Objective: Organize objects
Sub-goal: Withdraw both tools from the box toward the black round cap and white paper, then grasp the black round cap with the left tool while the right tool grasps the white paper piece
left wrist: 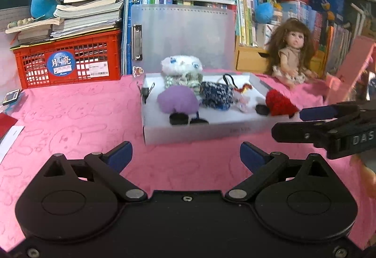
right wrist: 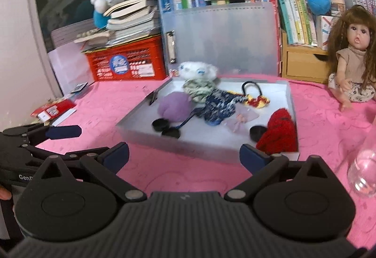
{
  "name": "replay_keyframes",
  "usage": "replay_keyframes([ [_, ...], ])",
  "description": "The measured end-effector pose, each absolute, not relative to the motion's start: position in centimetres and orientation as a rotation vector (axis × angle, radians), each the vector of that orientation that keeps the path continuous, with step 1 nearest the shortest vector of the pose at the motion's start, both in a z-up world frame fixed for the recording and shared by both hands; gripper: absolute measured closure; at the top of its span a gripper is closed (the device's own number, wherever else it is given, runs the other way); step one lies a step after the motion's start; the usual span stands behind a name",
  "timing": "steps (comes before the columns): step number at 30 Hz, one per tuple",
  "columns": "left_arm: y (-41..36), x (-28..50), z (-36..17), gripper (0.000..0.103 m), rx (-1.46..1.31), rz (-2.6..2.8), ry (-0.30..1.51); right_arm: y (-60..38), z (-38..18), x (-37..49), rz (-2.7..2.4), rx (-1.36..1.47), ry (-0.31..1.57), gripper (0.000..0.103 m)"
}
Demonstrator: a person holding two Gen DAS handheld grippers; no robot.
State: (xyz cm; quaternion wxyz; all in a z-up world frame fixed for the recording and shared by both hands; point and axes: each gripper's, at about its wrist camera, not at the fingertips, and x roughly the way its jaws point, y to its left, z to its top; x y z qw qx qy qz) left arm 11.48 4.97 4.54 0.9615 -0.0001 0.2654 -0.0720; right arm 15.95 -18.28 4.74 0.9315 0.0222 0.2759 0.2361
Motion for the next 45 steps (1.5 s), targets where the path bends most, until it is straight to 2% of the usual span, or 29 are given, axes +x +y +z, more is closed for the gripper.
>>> replay_keyframes([
  [20, 6.5, 3.6, 1.3, 0.006, 0.035, -0.108, 0.525, -15.1, 0.0, 12.2, 0.514, -0.124, 0.563, 0.0],
  [37, 6.3, 1.0, 0.1, 0.031, 0.019, -0.127, 0.562, -14.5, -0.6, 12.7, 0.467, -0.165, 0.604, 0.0],
  [45, 6.7, 0.8, 0.0, 0.037, 0.002, -0.117, 0.571, -13.9, -0.7, 12.2, 0.489, -0.209, 0.61, 0.011],
])
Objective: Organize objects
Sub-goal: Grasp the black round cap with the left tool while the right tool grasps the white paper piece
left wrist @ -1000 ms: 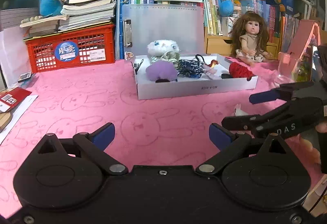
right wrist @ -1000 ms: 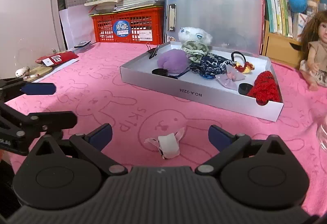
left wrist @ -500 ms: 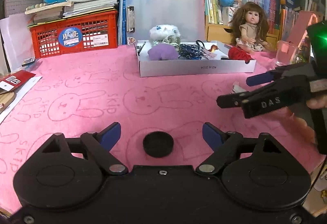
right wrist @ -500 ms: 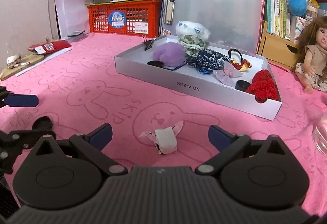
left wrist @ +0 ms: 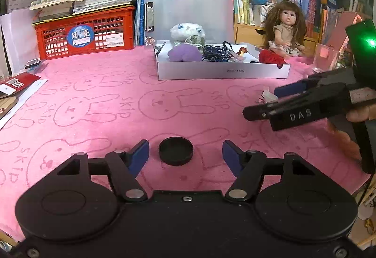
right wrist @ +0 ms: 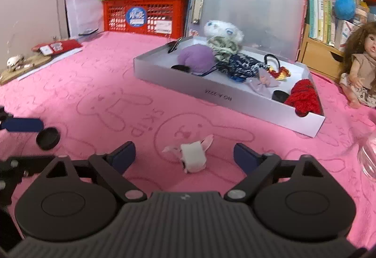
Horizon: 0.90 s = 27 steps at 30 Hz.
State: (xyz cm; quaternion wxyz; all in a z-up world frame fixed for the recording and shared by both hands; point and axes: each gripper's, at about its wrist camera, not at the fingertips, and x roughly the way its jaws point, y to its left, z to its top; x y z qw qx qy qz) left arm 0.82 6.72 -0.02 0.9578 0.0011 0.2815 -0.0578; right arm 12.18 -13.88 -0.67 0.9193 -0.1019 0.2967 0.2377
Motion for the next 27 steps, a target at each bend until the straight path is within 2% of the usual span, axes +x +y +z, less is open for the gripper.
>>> replay_keyframes([
  [6, 6.9, 0.9, -0.1, 0.041, -0.004, -0.102, 0.568, -14.0, -0.6, 11.5, 0.511, -0.204, 0.627, 0.019],
  [11, 6.9, 1.0, -0.1, 0.044, -0.006, -0.098, 0.567, -14.0, -0.3, 11.3, 0.523, -0.193, 0.637, 0.031],
  [17, 7.0, 0.8, 0.0, 0.057, -0.018, -0.074, 0.564, -14.3, 0.0, 11.5, 0.512, -0.165, 0.648, 0.044],
  [22, 7.0, 0.7, 0.1, 0.073, -0.024, -0.079, 0.557, -14.6, 0.2, 11.7, 0.497, -0.156, 0.648, 0.056],
  [26, 6.7, 0.8, 0.2, 0.073, -0.023, -0.086, 0.552, -14.6, 0.2, 11.7, 0.493, -0.149, 0.654, 0.069],
  [27, 6.6, 0.8, 0.3, 0.073, -0.024, -0.092, 0.55, -14.6, 0.2, 11.7, 0.493, -0.149, 0.654, 0.069],
])
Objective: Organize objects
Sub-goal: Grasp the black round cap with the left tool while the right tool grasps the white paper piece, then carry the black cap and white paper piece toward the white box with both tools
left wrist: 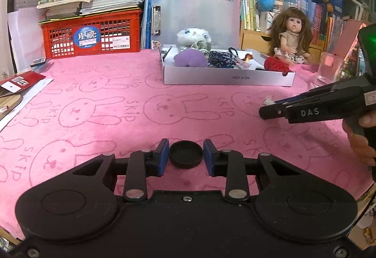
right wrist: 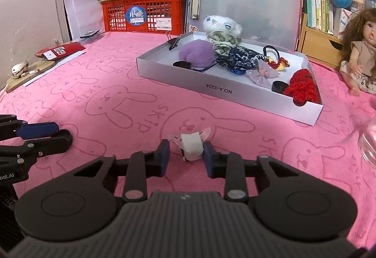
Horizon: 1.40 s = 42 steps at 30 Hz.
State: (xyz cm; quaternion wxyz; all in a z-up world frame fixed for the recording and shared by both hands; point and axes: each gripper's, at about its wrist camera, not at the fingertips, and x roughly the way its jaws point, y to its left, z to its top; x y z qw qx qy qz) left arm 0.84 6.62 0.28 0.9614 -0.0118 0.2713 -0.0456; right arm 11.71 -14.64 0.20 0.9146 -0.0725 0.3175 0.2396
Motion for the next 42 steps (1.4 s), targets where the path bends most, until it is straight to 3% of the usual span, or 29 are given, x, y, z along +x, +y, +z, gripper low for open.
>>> replay_keyframes([
  [7, 6.0, 1.0, 0.6, 0.073, -0.016, -0.11, 0.537, -14.6, 0.4, 11.5, 0.491, -0.153, 0.643, 0.079],
  [42, 5.4, 7.7, 3.7, 0.073, -0.068, -0.122, 0.499, -16.8, 2.5, 12.5, 0.377, -0.157, 0.556, 0.081],
])
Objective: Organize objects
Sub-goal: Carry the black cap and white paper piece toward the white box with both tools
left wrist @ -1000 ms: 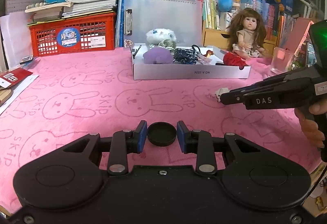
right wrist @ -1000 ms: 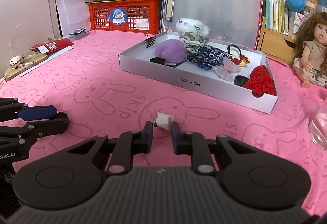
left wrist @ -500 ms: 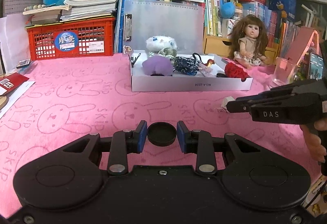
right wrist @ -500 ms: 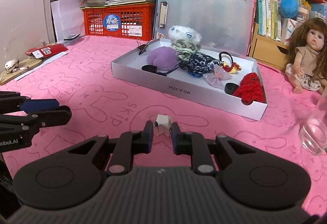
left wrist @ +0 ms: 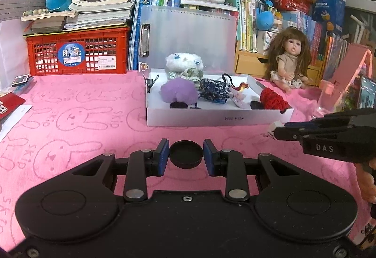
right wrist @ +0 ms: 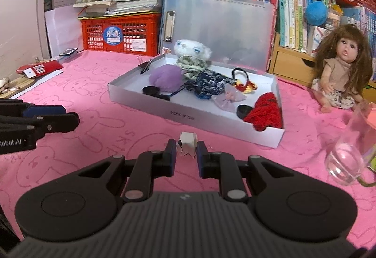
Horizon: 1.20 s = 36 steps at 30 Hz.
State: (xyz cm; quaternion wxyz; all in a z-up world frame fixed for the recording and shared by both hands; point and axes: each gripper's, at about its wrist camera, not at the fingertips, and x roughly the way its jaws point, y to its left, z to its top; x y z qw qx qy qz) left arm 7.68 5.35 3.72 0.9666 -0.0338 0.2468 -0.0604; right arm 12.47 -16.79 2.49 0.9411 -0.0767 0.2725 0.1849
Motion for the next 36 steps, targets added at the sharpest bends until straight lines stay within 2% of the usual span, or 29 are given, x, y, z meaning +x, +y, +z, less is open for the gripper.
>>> replay_keyframes([
  [20, 4.0, 15.5, 6.1, 0.073, -0.102, -0.129, 0.467, -19.2, 4.8, 15.9, 0.297, -0.085, 0.51, 0.081],
  [36, 2.0, 22.6, 4.9, 0.073, -0.083, -0.067, 0.522, -19.5, 4.3, 21.2, 0.267, -0.045, 0.55, 0.081],
])
